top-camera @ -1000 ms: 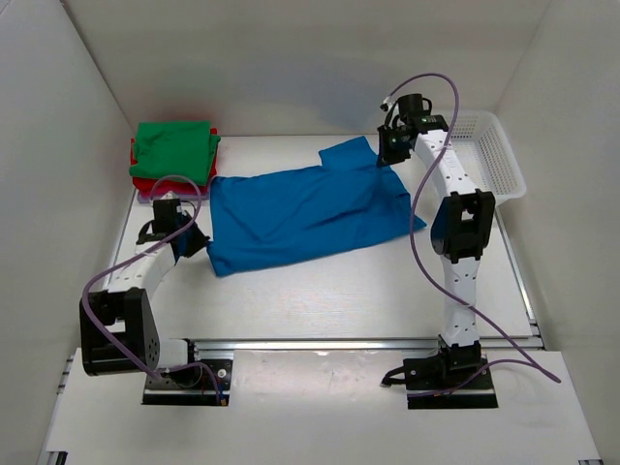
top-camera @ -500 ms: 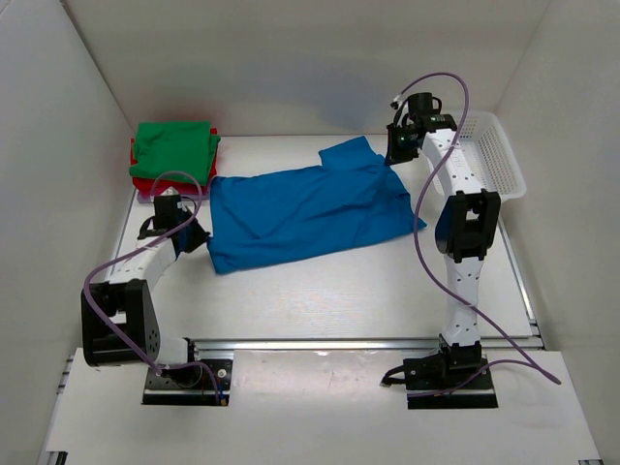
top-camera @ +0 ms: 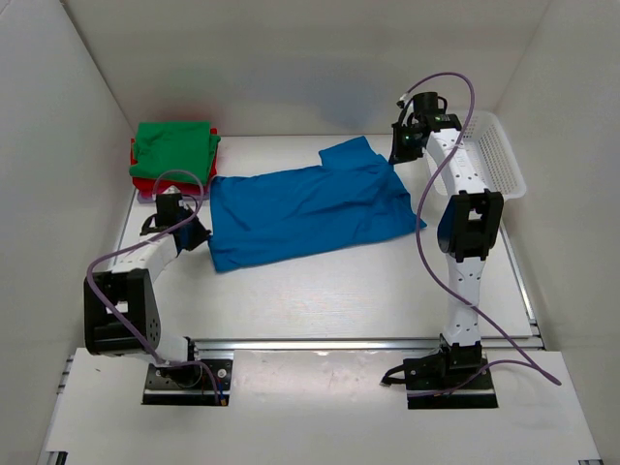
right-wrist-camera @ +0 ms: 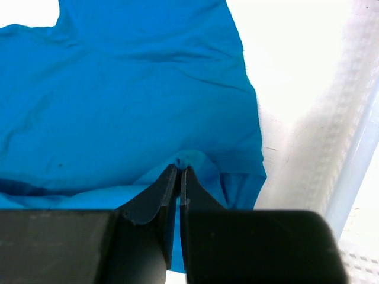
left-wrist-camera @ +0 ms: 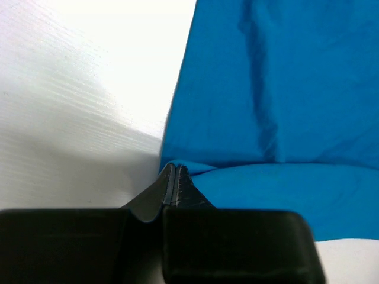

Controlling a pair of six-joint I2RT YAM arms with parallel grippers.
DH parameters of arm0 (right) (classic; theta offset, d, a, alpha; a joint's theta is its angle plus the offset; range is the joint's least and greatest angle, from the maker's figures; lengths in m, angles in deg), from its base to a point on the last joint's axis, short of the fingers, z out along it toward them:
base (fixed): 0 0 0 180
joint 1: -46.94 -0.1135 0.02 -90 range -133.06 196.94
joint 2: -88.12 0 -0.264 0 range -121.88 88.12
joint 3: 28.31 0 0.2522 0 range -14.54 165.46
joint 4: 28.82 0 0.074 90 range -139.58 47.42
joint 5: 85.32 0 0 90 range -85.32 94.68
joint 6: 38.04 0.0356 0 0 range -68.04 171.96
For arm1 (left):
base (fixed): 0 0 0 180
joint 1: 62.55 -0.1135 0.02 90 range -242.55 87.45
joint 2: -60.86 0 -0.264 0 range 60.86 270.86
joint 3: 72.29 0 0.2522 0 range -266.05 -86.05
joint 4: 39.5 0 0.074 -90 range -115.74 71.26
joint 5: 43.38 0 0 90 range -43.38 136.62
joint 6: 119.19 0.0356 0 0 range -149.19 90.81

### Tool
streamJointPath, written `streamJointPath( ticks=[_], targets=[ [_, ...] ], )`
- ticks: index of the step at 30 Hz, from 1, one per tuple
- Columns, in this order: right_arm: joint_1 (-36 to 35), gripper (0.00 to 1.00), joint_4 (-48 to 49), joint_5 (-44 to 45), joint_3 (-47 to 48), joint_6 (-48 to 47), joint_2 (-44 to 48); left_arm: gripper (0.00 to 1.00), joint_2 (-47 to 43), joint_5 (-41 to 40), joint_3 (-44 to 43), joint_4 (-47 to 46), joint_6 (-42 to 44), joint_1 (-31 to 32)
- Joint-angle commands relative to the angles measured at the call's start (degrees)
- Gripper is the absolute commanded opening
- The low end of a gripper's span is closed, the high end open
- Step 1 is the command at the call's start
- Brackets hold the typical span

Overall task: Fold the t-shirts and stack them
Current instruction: Fold the flattened tshirt in 1/3 of the way, then grap the side of the flattened tshirt furthest away from the robot with both arms

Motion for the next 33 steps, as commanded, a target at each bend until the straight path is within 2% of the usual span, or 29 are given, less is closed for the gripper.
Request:
streamJointPath(
  ticks=[1, 4, 7, 8, 9, 12, 14, 18, 21, 22, 25, 27, 28, 33],
  targets=[
    [0.7, 0.0, 2.2, -0.2, 2.0, 0.2, 2.8, 0.0, 1.3, 1.5, -2.8, -1.8, 0.5, -0.1],
    [0.2, 0.0, 1.9, 0.3, 4.5, 0.2, 1.4, 0.01, 4.6, 0.6, -5.8, 0.4, 1.0, 0.6],
    [-0.1, 0.12, 0.5, 2.0, 6.9, -0.4, 0.0, 0.09, 5.4, -1.7, -7.1, 0.6, 1.8, 1.6],
    [-0.9, 0.19, 0.8, 3.2, 7.3, -0.4, -0.5, 0.19, 5.5, -2.8, -7.7, 0.8, 2.4, 1.6],
    [-0.9, 0.34, 0.5, 4.5, 7.9, -0.6, 0.0, 0.27, 5.4, -3.6, -8.4, 1.0, 2.4, 1.7],
    [-1.4, 0.58, 0.3, 8.4, 8.1, -0.6, 2.0, 0.42, 6.1, -3.8, -11.1, 2.8, 4.1, 1.0],
    [-1.5, 0.66, -0.1, 9.6, 7.7, -0.5, 4.2, 0.43, 7.0, -3.8, -13.9, 4.7, 5.7, 0.5],
    [-1.6, 0.68, -2.1, 14.3, 1.9, -0.3, 11.5, 0.43, 5.7, -5.2, -16.6, 11.0, 8.7, 0.5],
    [-0.5, 0.67, -0.9, 15.2, -12.6, 0.2, 21.8, 0.42, 4.0, -2.3, -15.7, 17.0, 11.9, 1.0],
    [0.8, 0.66, 1.3, 14.1, -20.4, -0.2, 26.5, 0.4, 3.4, -0.8, -15.2, 17.8, 12.0, 1.1],
    [3.6, 0.61, 7.6, 7.3, -39.0, 1.8, 38.8, 0.4, -3.2, 2.5, -7.6, 17.1, 10.7, 2.0],
    [2.8, 0.61, 11.9, 7.8, -50.1, 3.7, 44.8, 0.4, -8.6, 2.8, -0.9, 14.4, 8.8, 3.8],
    [1.6, 0.62, 12.6, 9.9, -51.6, 4.0, 45.7, 0.41, -11.0, 2.3, 2.1, 12.3, 7.3, 7.2],
    [-1.3, 0.58, 21.6, 10.7, -63.3, 11.3, 46.4, 0.4, -10.4, -3.5, 6.8, 8.2, 2.1, 13.5]
  ],
)
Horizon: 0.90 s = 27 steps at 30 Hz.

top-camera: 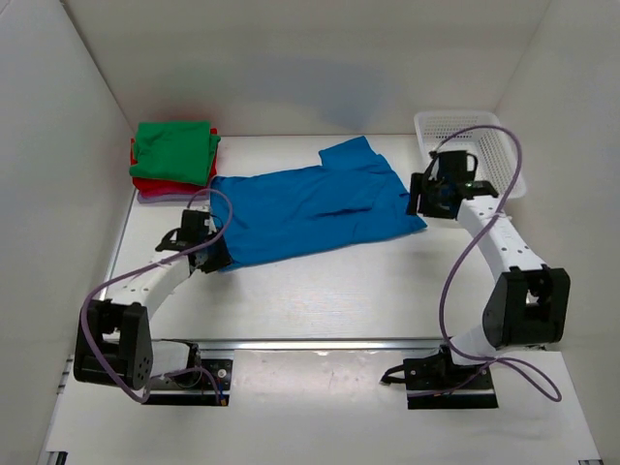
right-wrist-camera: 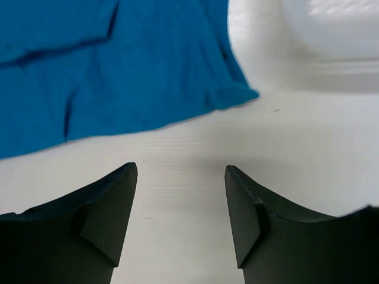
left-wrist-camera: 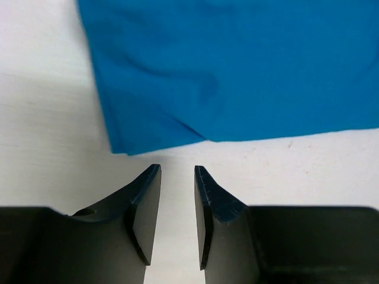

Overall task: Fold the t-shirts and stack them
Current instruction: Grap the side of the flattened tshirt furthest away from the robot with both arms

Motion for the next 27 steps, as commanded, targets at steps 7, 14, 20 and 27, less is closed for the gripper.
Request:
streamJointPath(
  ticks=[7, 14, 20, 27],
  targets=[
    [-5.3, 0.59, 13.2, 8.8, -5.4, 11.7, -8.9, 0.41, -2.6, -8.4, 4.5, -8.9, -7.4, 4.6],
    [-4.8, 0.65, 13.7, 11.6, -2.2, 14.2, -14.1, 0.42, -2.2, -14.8, 5.2, -10.9, -10.6, 5.6],
    [-4.4, 0.66, 14.4, 11.6, -1.8, 14.4, -15.2, 0.44, 4.5, -16.7, 0.8, -3.6, -10.8, 6.6],
    [-3.7, 0.66, 14.0, 11.8, -0.8, 14.4, -17.5, 0.47, 8.4, -17.0, 2.2, -4.8, -10.8, 6.8]
  ],
)
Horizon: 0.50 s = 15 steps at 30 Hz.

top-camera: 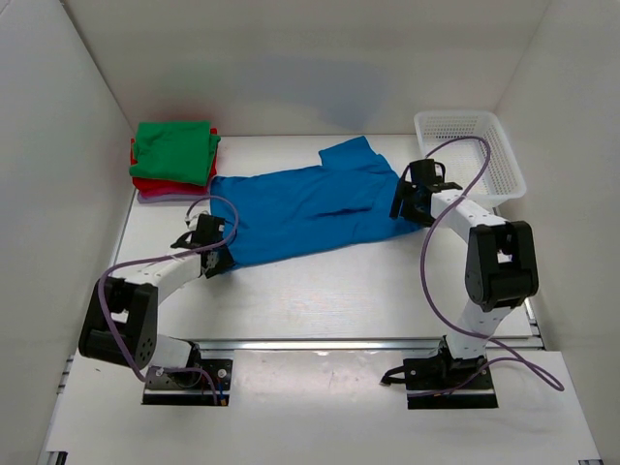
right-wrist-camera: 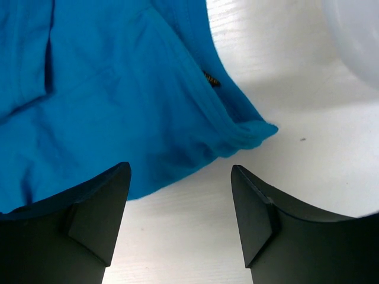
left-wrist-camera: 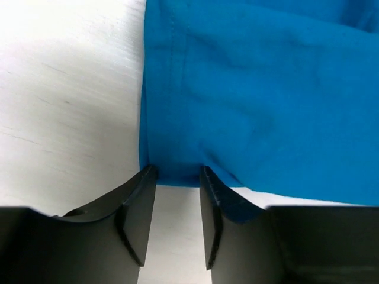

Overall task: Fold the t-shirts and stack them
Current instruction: Grap the side of the flattened tshirt furthest away from the robot with both arms

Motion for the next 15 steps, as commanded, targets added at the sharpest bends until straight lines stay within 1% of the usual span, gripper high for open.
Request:
streamJointPath(
  ticks=[1, 2, 3, 4, 5, 6, 11, 12, 13, 14, 15],
  targets=[
    [0.8, 0.66, 1.3, 1.8, 3.1, 0.7, -1.8, 0.46, 2.6, -3.6, -1.6, 1.1, -0.3, 1.0],
    [0.1, 0.67, 1.2, 2.3, 3.7, 1.2, -2.7, 0.44, 3.1, -4.6, -1.7, 1.4, -0.1, 1.3],
    [0.1, 0.67, 1.0, 3.6, 4.1, 1.1, -3.4, 0.24, 3.8, -4.7, -3.0, 2.1, 0.2, 1.1],
    [0.0, 0.67, -0.5, 4.0, 4.8, 1.4, -3.6, 0.15, 3.9, -4.7, -3.5, 3.7, 0.3, 1.3],
    [-0.4, 0.66, -2.3, 6.7, 6.6, 2.8, -5.1, 0.07, 4.6, -4.6, -4.3, 3.5, 0.6, 1.1],
    [-0.7, 0.66, -2.4, 7.2, 6.7, 3.0, -5.5, 0.0, 4.5, -4.8, -4.2, 3.6, 0.7, 1.0],
    [-0.4, 0.65, -5.5, 8.7, 8.8, 3.3, -9.3, 0.0, 3.0, -4.3, -3.3, 4.7, 2.4, -0.8],
    [-0.4, 0.59, -5.8, 9.5, 9.2, 3.0, -9.9, 0.0, 3.1, -4.4, -2.8, 4.9, 2.7, -1.2],
    [-0.6, 0.46, -6.6, 9.6, 9.3, 2.9, -10.5, 0.0, 2.5, -5.0, -2.9, 5.1, 2.9, -1.2],
    [-0.6, 0.4, -7.0, 10.0, 9.5, 3.0, -11.1, 0.0, 1.8, -5.2, -2.9, 5.6, 3.1, -1.7],
    [-0.9, 0.26, -7.4, 9.5, 8.9, 2.9, -10.6, 0.0, 1.9, -5.8, -2.6, 6.0, 3.5, -2.5]
  ],
)
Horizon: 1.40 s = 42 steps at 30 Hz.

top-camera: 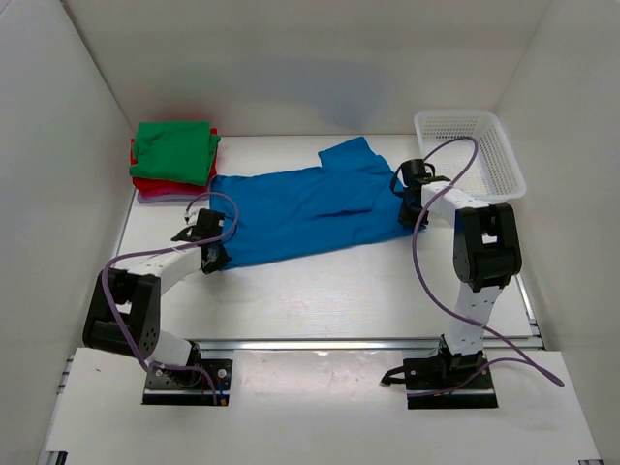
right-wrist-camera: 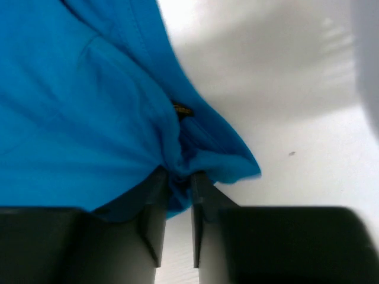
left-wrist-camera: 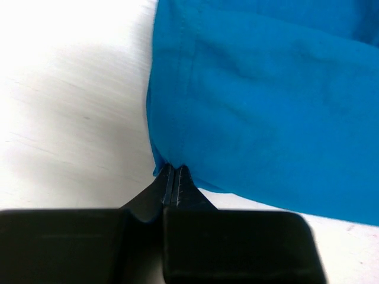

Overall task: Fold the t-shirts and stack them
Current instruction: Grap the side of the flattened tshirt furthest away from the robot with both arms

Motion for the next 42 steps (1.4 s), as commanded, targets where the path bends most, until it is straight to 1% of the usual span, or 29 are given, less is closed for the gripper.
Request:
streamJointPath(
  ticks=[1, 3, 4, 5, 6, 9, 11, 12, 15, 18, 23, 25, 26, 27, 28, 30, 31, 32, 33, 34, 35, 37, 38, 40, 41, 42],
  targets=[
    [-0.9, 0.14, -3.2, 3.5, 0.1, 1.3, 0.5, 0.0, -2.4, -3.2, 0.9, 3.7, 2.1, -2.0],
    [-1.4, 0.02, -3.1, 3.6, -2.2, 1.6, 2.8, 0.0, -3.4, -2.5, 1.4, 4.5, 3.0, -3.6],
    [-2.1, 0.0, -2.7, 3.4, -4.7, 2.5, 4.5, 0.0, -3.3, -2.1, 1.0, 4.5, 3.2, -3.9],
    [-2.4, 0.0, -2.5, 2.9, -7.1, 2.6, 7.3, 0.0, -3.6, -2.1, 0.8, 5.3, 3.8, -4.7],
    [-2.8, 0.0, -2.3, 3.2, -8.3, 2.5, 8.1, 0.0, -3.8, -1.7, 0.7, 5.6, 4.8, -5.2],
    [-3.3, 0.0, -2.6, 2.8, -15.1, 3.7, 14.6, 0.0, -3.6, -1.7, 0.0, 7.7, 5.3, -4.7],
    [-3.2, 0.0, -2.7, 2.5, -21.7, 4.6, 20.2, 0.0, -3.5, -2.4, -0.3, 9.3, 5.4, -4.4],
    [-3.1, 0.0, -3.1, 2.3, -23.3, 5.0, 23.1, 0.0, -3.3, -2.4, -0.3, 10.4, 5.4, -4.1],
    [-3.2, 0.0, -4.6, 1.0, -30.9, 6.8, 28.7, 0.0, -4.1, -1.3, 0.7, 11.9, 5.9, -5.5],
    [-4.6, 0.0, -7.6, 1.1, -34.8, 8.2, 33.6, 0.0, -6.1, -1.1, 1.1, 13.4, 5.8, -5.2],
    [-5.4, 0.0, -11.5, -0.6, -40.3, 9.6, 41.4, 0.0, -8.5, 3.2, 1.6, 16.9, 6.6, -4.9],
    [-7.3, 0.07, -12.9, 0.1, -40.7, 10.5, 44.3, 0.0, -9.4, 4.7, 1.9, 18.5, 7.2, -3.3],
    [-6.9, 0.13, -13.8, 0.1, -39.8, 10.2, 44.7, 0.0, -9.7, 5.3, 1.8, 19.5, 7.4, -2.3],
    [-7.2, 0.21, -14.9, -0.9, -38.7, 10.0, 45.4, 0.0, -10.7, 5.3, 1.5, 20.0, 7.4, -2.0],
    [-5.9, 0.26, -16.0, -1.2, -37.0, 9.1, 45.8, 0.0, -12.5, 4.9, 1.1, 20.7, 7.0, -1.9],
    [-5.0, 0.48, -17.8, -0.7, -34.5, 8.2, 46.6, 0.11, -16.1, 4.3, 0.3, 21.2, 6.7, -3.8],
    [-4.7, 0.56, -19.4, 0.5, -32.5, 6.7, 47.5, 0.18, -19.1, 4.7, -1.0, 21.1, 6.6, -4.6],
    [-4.1, 0.6, -20.4, 0.7, -30.5, 5.1, 48.0, 0.23, -22.0, 4.0, -2.5, 21.7, 6.7, -6.4],
    [-3.9, 0.63, -20.8, 1.1, -29.2, 4.6, 48.1, 0.32, -22.9, 3.5, -3.2, 21.4, 7.0, -8.2],
    [-3.2, 0.63, -21.4, 0.9, -26.6, 2.5, 48.2, 0.4, -24.3, 2.8, -5.6, 21.4, 7.3, -8.4],
    [-3.3, 0.63, -20.9, 0.6, -25.7, 1.6, 47.8, 0.41, -25.1, 2.5, -7.7, 21.2, 7.5, -8.8],
    [-3.5, 0.62, -18.7, -0.3, -20.5, -1.3, 46.4, 0.41, -23.9, 1.1, -10.2, 18.7, 7.5, -8.3],
    [-3.7, 0.61, -16.6, -0.9, -18.9, -3.1, 44.9, 0.42, -21.8, 1.0, -11.8, 17.2, 7.8, -8.0],
    [-3.7, 0.61, -13.8, -1.8, -16.5, -3.7, 41.9, 0.42, -16.8, 2.6, -14.9, 16.4, 7.5, -8.2],
    [-3.9, 0.62, -12.0, -2.8, -15.1, -4.4, 39.5, 0.4, -12.6, 4.5, -17.4, 16.9, 7.2, -8.1],
    [-4.0, 0.61, -9.9, -3.3, -14.5, -5.1, 37.2, 0.39, -9.1, 4.2, -18.8, 16.9, 7.2, -7.8]
  ],
)
